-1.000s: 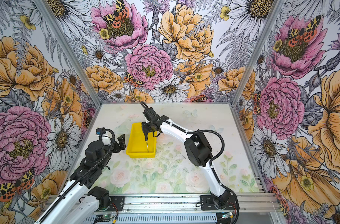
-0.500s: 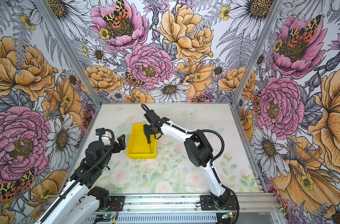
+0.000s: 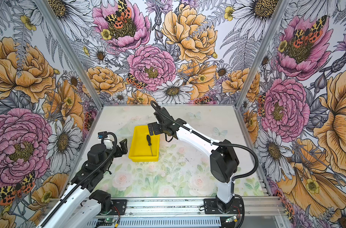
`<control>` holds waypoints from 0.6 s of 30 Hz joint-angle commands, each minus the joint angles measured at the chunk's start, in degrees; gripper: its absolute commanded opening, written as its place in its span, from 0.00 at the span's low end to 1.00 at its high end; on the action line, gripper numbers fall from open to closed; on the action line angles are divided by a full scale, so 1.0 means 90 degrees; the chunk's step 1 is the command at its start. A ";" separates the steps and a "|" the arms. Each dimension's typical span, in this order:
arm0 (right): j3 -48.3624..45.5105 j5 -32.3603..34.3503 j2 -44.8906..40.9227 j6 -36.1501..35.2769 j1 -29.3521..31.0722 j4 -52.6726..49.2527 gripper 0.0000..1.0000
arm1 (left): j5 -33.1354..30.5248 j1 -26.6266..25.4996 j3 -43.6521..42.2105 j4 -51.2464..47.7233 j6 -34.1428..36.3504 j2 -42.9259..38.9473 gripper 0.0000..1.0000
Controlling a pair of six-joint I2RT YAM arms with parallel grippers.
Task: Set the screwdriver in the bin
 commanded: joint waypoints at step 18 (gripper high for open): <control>-0.4454 0.3666 -0.3700 0.0157 -0.1923 0.0541 1.00 | -0.0137 0.1553 -0.0178 0.0596 -0.0149 0.0534 0.99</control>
